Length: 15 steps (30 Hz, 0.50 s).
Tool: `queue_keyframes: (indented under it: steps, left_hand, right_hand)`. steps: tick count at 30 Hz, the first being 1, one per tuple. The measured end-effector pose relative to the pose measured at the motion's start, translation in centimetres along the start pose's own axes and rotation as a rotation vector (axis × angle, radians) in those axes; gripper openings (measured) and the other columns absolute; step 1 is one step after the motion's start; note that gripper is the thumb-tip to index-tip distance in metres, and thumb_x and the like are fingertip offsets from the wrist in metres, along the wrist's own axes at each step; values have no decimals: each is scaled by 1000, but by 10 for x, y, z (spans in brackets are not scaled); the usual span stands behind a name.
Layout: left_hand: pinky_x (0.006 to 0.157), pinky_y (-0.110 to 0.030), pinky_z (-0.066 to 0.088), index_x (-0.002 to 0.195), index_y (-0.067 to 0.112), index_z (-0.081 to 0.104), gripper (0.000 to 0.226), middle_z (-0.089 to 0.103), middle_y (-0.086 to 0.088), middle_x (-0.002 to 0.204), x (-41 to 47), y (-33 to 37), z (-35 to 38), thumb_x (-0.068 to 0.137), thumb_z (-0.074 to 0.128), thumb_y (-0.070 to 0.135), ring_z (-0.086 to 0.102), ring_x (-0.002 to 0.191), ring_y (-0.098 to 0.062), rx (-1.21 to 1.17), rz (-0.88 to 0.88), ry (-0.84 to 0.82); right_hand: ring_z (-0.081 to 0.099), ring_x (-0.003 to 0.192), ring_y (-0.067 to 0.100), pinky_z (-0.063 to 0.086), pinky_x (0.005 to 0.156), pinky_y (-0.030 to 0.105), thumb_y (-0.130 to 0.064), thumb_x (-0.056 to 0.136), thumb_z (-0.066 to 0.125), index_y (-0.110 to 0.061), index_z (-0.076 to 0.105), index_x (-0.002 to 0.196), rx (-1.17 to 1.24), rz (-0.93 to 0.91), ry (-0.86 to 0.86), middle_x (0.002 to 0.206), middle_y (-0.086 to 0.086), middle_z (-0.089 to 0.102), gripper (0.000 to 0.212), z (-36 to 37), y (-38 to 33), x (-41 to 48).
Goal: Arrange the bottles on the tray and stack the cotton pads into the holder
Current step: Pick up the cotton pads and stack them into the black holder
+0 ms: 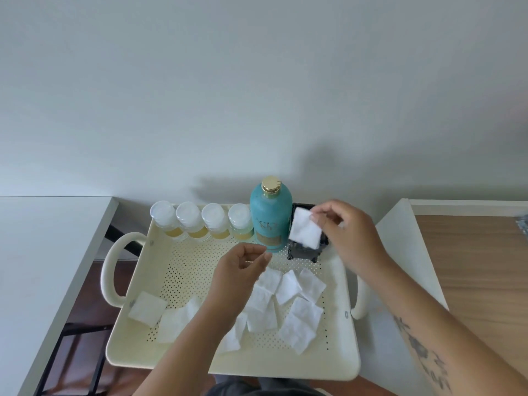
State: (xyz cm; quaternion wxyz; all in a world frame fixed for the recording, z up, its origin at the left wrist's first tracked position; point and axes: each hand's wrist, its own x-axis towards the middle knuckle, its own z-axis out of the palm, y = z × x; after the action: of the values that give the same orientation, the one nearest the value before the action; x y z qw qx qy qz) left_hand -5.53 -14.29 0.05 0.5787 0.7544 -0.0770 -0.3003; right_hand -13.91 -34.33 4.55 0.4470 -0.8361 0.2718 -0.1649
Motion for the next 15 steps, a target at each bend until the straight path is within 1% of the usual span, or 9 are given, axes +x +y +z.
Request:
queue_keyframes:
  steps: [2, 3, 4, 5, 7, 9, 11, 13, 15]
  left_hand:
    - [66, -21, 53, 92, 28, 70, 6, 75, 7, 83, 4, -9, -17, 86, 74, 30, 68, 75, -7, 117, 2, 91]
    - [67, -21, 52, 91, 28, 70, 5, 74, 6, 83, 5, -15, -27, 87, 73, 29, 68, 76, -9, 175, 1, 130]
    - [67, -21, 50, 91, 27, 69, 4, 73, 6, 84, 6, -20, -37, 88, 72, 27, 68, 78, -10, 230, -1, 169]
    - [67, -20, 48, 91, 26, 69, 3, 72, 6, 85, 6, -26, -49, 89, 71, 26, 67, 80, -10, 282, -7, 209]
    - [67, -20, 44, 89, 24, 67, 4, 70, 9, 86, 5, -38, -72, 90, 69, 21, 66, 86, -11, 367, -19, 291]
    - [70, -23, 44, 91, 24, 65, 3, 68, 11, 91, 1, -50, -95, 91, 66, 21, 65, 90, -14, 485, -43, 353]
    - [74, -31, 47, 100, 22, 65, 9, 67, 8, 104, -6, -61, -115, 92, 63, 24, 64, 91, -17, 655, -66, 391]
    - [68, -33, 46, 114, 19, 62, 21, 62, 3, 121, -12, -69, -130, 93, 60, 25, 61, 87, -19, 803, -94, 410]
    - [61, -32, 46, 123, 19, 56, 29, 55, 4, 133, -19, -74, -138, 95, 56, 25, 63, 84, -22, 937, -147, 421]
  right_hand:
    - [57, 72, 0, 44, 68, 25, -25, 87, 66, -22, 71, 88, -63, 26, 20, 76, -14, 64, 6, -3, 6, 16]
    - [58, 77, 4, 45, 71, 30, -25, 87, 66, -21, 72, 88, -89, 41, 15, 79, -12, 64, 7, -2, 9, 23]
    - [58, 85, 13, 46, 76, 34, -26, 86, 67, -21, 72, 88, -135, 53, 5, 84, -7, 63, 8, 1, 12, 30]
    - [54, 94, 20, 45, 83, 37, -27, 86, 67, -21, 73, 89, -202, 67, -8, 91, -2, 60, 9, 4, 15, 34]
    - [44, 107, 27, 40, 90, 38, -29, 84, 69, -25, 74, 87, -309, 79, -26, 102, 1, 54, 7, 11, 19, 39]
    - [41, 109, 32, 40, 88, 39, -29, 83, 70, -25, 75, 86, -402, 45, -23, 111, 3, 54, 6, 16, 23, 40]
    - [41, 109, 35, 40, 85, 40, -28, 85, 68, -24, 75, 89, -533, 9, -46, 121, 4, 55, 9, 20, 26, 38]
    - [43, 109, 39, 41, 83, 42, -24, 86, 65, -22, 76, 92, -620, -40, -33, 126, 7, 57, 12, 22, 26, 35]
    - [47, 106, 41, 43, 79, 45, -19, 85, 64, -18, 76, 93, -647, -123, 32, 122, 10, 60, 14, 22, 27, 30]
